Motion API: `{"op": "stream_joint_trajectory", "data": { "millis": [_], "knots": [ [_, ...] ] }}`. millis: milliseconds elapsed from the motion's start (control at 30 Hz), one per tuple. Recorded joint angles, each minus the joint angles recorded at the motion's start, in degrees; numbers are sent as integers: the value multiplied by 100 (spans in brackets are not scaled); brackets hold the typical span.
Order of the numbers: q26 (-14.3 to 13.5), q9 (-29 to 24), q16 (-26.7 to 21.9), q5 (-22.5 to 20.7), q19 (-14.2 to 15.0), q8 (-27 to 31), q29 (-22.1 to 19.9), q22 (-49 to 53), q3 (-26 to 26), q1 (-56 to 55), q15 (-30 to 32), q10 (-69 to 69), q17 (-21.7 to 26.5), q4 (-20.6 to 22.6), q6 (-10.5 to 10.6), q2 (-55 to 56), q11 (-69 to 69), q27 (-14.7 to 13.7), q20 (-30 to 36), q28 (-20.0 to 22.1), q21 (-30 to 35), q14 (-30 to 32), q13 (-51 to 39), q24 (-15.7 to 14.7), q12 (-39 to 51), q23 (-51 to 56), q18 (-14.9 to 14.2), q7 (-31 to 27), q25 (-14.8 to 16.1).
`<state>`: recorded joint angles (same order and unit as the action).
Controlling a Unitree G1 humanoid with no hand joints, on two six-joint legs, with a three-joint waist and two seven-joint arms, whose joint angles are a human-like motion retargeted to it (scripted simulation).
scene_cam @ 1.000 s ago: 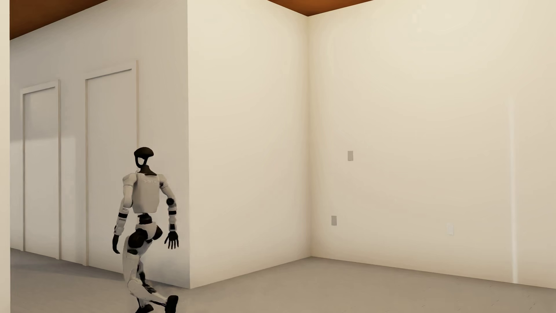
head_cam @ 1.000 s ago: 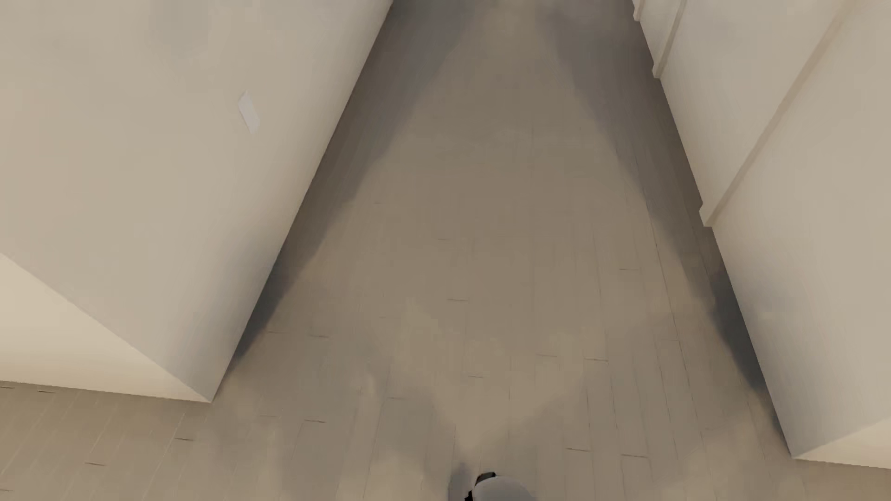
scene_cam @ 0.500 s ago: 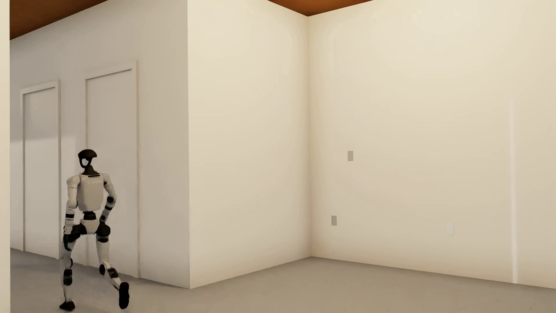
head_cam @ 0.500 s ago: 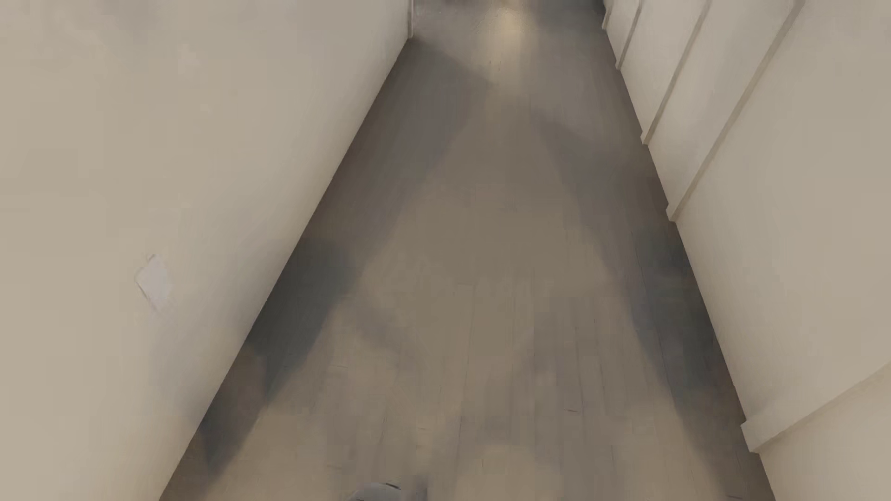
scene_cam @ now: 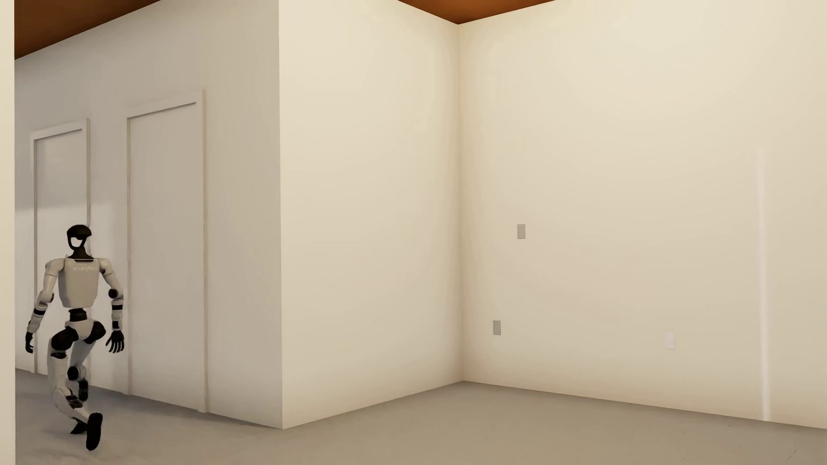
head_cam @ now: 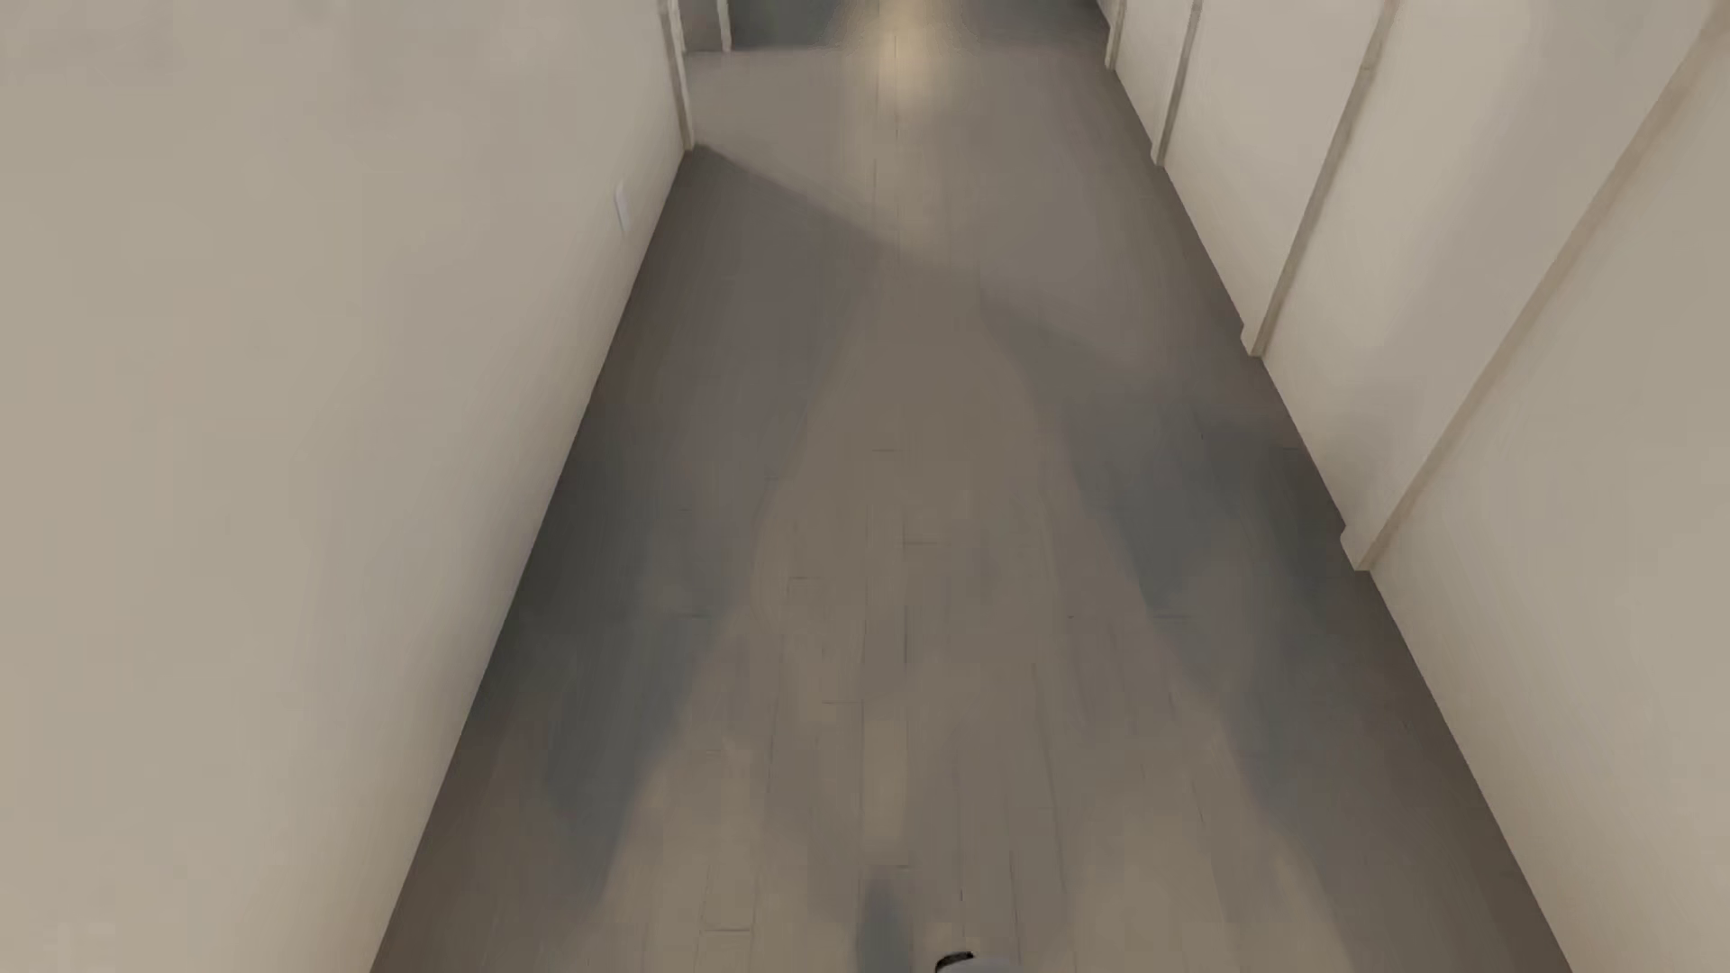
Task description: Circle the corner
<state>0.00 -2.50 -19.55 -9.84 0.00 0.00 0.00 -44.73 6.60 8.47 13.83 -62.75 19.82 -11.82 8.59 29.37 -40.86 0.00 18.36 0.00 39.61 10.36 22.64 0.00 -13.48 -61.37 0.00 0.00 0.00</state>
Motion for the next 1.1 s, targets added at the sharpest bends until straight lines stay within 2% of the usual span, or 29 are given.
{"op": "stream_joint_trajectory", "data": {
  "millis": [33,67,100,133,167,233,267,300,333,367,400,433,467,500,533,567,600,633,667,700,733,767,833,900,933,967,1000,1033,1100],
  "knots": [
    [0,-122,10,-260,0,0,0,-221,-124,-665,-117,-1169,-16,-7,11,-397,-21,0,294,0,-102,-516,-169,0,11,82,0,0,0],
    [0,-266,17,-326,0,0,0,-438,-336,-1229,-469,-1849,-10,73,-44,-1086,302,0,527,0,-189,-1387,-395,0,22,208,0,0,0],
    [0,-236,20,-345,0,0,0,-606,-664,-1748,-918,-2015,-14,216,-167,-1698,605,0,680,0,-312,-2002,-604,0,-110,310,0,0,0],
    [0,-320,-7,-259,0,0,0,-647,-1079,-2085,-1304,-1748,38,371,-304,-2344,887,0,769,0,-635,-2338,-677,0,-281,765,0,0,0],
    [0,-332,-57,-136,0,0,0,-653,-1444,-2483,-1709,-1122,166,465,-447,-2889,1207,0,817,0,-638,-2469,-843,0,-444,1243,0,0,0],
    [0,-299,-126,92,0,0,0,-709,-1950,-2903,-2569,995,284,479,-591,-3772,1598,0,850,0,-909,-2322,-1284,0,-734,1876,0,0,0],
    [0,-213,-129,159,0,0,0,-707,-2111,-3009,-2870,2260,294,459,-612,-4026,1680,0,866,0,-1184,-2454,-1520,0,-852,2068,0,0,0],
    [0,-89,-94,148,0,0,0,-827,-2243,-3063,-3153,3193,325,427,-578,-4171,1700,0,830,0,-1404,-1382,-1766,0,-919,2241,0,0,0],
    [0,15,-92,239,0,0,0,-826,-2334,-3245,-3418,5365,360,242,-553,-4392,1674,0,843,0,-1584,-41,-1931,0,-1015,2400,0,0,0],
    [0,-40,-45,350,0,0,0,-1042,-2401,-3397,-3482,5751,414,167,-530,-4668,1616,0,911,0,-1604,-661,-2097,0,-997,2485,0,0,0],
    [0,-86,-24,471,0,0,0,-1143,-2485,-3683,-3350,3195,428,138,-508,-4929,1466,0,926,0,-1616,-2486,-2123,0,-1029,2473,0,0,0],
    [0,-86,-46,624,0,0,0,-1201,-2601,-3669,-2961,2568,436,220,-517,-5124,1054,0,1036,0,-1725,-2972,-1953,0,-1064,2635,0,0,0],
    [0,65,-4,691,0,0,0,-1449,-2551,-3928,-2232,2045,294,388,-593,-4912,387,0,972,0,-1676,-3201,-1875,0,-1057,2394,0,0,0],
    [0,-37,-20,1029,0,0,0,-1727,-2414,-3529,-1226,1709,142,760,-848,-4719,-671,0,1167,0,-1572,-3449,-1691,0,-992,2038,0,0,0],
    [0,-77,-42,913,0,0,0,-1817,-2289,-3165,-480,1691,50,787,-840,-4133,-1956,0,1250,0,-1234,-3648,-1647,0,-806,1664,0,0,0],
    [0,-228,-29,1050,0,0,0,-1494,-2108,-2782,-359,1773,53,1049,-941,-3363,-3438,0,730,0,-900,-3838,-1557,0,-793,1484,0,0,0],
    [0,-338,-34,899,0,0,0,-1246,-1716,-2385,-1216,1985,91,1111,-828,-2806,-4320,0,836,0,-660,-3883,-1461,0,-599,1542,0,0,0],
    [0,-476,-7,601,0,0,0,-976,-1266,-1957,-3440,2218,179,1048,-577,-2547,-4880,0,729,0,-287,-3852,-1290,0,-392,1582,0,0,0],
    [0,-499,-29,742,0,0,0,-563,-962,-1570,-2182,2469,-75,1138,-579,-1512,-4873,0,507,0,-580,-3899,-1128,0,-331,944,0,0,0],
    [0,-548,-35,699,0,0,0,-109,-809,-1225,-1211,2691,-93,1119,-462,-858,-4389,0,329,0,-689,-3931,-910,0,-246,758,0,0,0],
    [0,-584,-76,649,0,0,0,389,-570,-913,-556,2877,-30,1051,-404,-514,-3320,0,170,0,-213,-3888,-848,0,-155,626,0,0,0],
    [0,-556,-82,611,0,0,0,829,-410,-843,-66,2916,16,959,-296,102,-2284,0,-30,0,-5,-3907,-774,0,-56,539,0,0,0],
    [0,-475,-107,596,0,0,0,1521,-58,-504,-206,2952,87,882,-289,331,-13,0,-330,0,237,-3961,-538,0,31,527,0,0,0],
    [0,-459,-140,594,0,0,0,1889,89,60,-933,2937,138,689,-231,58,1000,0,-386,0,411,-4090,-214,0,52,625,0,0,0],
    [0,-480,-145,707,0,0,0,1902,236,401,-823,2882,153,608,-266,-235,1021,0,-390,0,510,-4142,-75,0,6,664,0,0,0],
    [0,-368,-135,768,0,0,0,1882,314,612,-973,2824,108,549,-332,-351,685,0,-395,0,485,-4097,16,0,-119,679,0,0,0],
    [0,-267,-103,521,0,0,0,1908,298,616,-1157,2661,73,420,-278,-304,266,0,-162,0,526,-3924,43,0,-150,703,0,0,0],
    [0,-267,34,422,0,0,0,1432,326,571,-1268,2359,67,188,-163,-303,-54,0,-312,0,805,-3557,-187,0,-150,515,0,0,0],
    [0,-222,273,556,0,0,0,389,281,504,-1390,1950,121,-40,-138,-760,161,0,95,0,478,-2604,-528,0,-33,530,0,0,0]
  ]
}}
